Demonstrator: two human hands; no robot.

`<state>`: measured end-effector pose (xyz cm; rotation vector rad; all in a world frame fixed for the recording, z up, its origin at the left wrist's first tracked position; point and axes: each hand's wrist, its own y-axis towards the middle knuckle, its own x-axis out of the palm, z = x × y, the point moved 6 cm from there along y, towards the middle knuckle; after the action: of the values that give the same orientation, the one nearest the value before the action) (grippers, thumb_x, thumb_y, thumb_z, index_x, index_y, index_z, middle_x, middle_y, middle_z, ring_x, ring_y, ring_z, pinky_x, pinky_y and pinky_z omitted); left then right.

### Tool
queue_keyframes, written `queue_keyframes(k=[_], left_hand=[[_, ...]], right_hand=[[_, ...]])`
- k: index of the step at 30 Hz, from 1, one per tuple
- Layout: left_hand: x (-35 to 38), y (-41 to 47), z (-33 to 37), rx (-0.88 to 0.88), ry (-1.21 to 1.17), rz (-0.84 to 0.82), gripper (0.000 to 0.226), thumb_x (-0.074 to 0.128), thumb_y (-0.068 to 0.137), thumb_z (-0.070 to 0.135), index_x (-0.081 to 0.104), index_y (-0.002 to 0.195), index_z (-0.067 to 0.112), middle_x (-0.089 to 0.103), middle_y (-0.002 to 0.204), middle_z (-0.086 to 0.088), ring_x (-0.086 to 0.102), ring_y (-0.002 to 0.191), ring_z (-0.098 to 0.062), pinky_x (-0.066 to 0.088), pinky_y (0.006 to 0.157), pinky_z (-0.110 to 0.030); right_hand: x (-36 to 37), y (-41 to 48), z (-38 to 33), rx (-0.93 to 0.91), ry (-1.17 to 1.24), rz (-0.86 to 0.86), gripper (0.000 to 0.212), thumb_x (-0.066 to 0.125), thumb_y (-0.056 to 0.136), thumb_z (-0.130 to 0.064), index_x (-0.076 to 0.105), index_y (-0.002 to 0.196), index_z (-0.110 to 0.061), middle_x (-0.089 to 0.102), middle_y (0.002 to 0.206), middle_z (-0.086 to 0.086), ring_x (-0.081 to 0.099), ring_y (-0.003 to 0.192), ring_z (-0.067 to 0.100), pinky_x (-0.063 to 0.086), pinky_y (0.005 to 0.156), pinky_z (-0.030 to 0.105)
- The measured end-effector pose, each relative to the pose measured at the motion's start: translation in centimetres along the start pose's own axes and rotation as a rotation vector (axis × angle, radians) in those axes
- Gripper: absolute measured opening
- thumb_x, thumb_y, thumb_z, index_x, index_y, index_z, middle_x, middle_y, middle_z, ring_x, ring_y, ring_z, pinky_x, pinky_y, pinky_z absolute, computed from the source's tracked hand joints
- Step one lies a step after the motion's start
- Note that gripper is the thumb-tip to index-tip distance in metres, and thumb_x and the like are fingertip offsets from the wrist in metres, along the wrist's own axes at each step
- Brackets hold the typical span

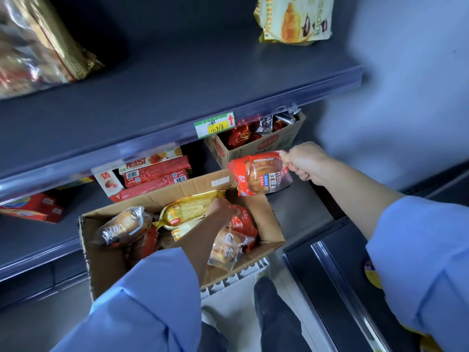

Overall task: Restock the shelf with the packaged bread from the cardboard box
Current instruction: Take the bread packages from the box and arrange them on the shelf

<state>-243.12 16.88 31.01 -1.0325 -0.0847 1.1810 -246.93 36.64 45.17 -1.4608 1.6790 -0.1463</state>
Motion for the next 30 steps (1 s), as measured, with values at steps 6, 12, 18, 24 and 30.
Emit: queue_keyframes(k=[6, 12, 18, 24, 30], left_hand=[[0.5, 0.5, 0.9, 0.052, 0.115, 0.02, 0.026, 0.063, 0.088, 0.017, 0.066, 0.111, 0.005, 0.06, 0.095, -0.007, 0.062, 0.087, -0.023, 0.054, 0.081, -0.033], [-1.1, -1.0, 0.6, 0.015, 0.102, 0.127, 0.021, 0.053, 0.087, 0.009, 0.071, 0.095, 0.002, 0.07, 0.096, -0.013, 0.066, 0.089, -0.028, 0.057, 0.084, -0.037], [-5.5, -4.1, 2.2, 0.027, -0.102, 0.021, 0.019, 0.046, 0.093, 0.003, 0.065, 0.097, 0.004, 0.06, 0.089, -0.012, 0.062, 0.075, -0.026, 0.059, 0.08, -0.042], [-10.2, -10.6, 5.0, 0.157, -0.31, -0.156, 0.031, 0.039, 0.09, -0.011, 0.047, 0.071, 0.013, 0.047, 0.073, -0.006, 0.048, 0.065, -0.017, 0.056, 0.061, -0.036], [-16.5, -16.0, 9.3, 0.338, -0.595, -0.225, 0.032, 0.033, 0.094, -0.012, 0.044, 0.074, 0.011, 0.059, 0.059, -0.006, 0.056, 0.068, -0.024, 0.052, 0.079, -0.046]], right_hand=[[-0.6, -0.8, -1.0, -0.034, 0.008, 0.013, 0.034, 0.054, 0.095, -0.023, 0.054, 0.064, -0.008, 0.038, 0.05, 0.001, 0.024, 0.039, 0.012, 0.018, 0.031, 0.015], [-0.7, -1.5, -1.3, -0.021, 0.042, 0.024, 0.036, 0.053, 0.095, -0.024, 0.054, 0.063, -0.009, 0.036, 0.049, 0.0, 0.024, 0.038, 0.011, 0.019, 0.033, 0.018], [-1.5, -3.9, -4.4, -0.034, 0.131, 0.064, 0.033, 0.05, 0.095, -0.018, 0.049, 0.063, -0.013, 0.034, 0.052, 0.001, 0.023, 0.028, 0.008, 0.017, 0.027, 0.012], [-3.7, -7.3, -10.8, -0.154, 0.24, 0.073, 0.033, 0.044, 0.096, -0.018, 0.04, 0.063, -0.017, 0.032, 0.056, 0.002, 0.026, 0.023, 0.009, 0.015, 0.028, 0.009], [-4.9, -9.7, -16.7, -0.204, 0.365, 0.111, 0.025, 0.045, 0.096, -0.022, 0.049, 0.072, -0.014, 0.041, 0.058, 0.0, 0.031, 0.045, 0.01, 0.024, 0.038, 0.02]])
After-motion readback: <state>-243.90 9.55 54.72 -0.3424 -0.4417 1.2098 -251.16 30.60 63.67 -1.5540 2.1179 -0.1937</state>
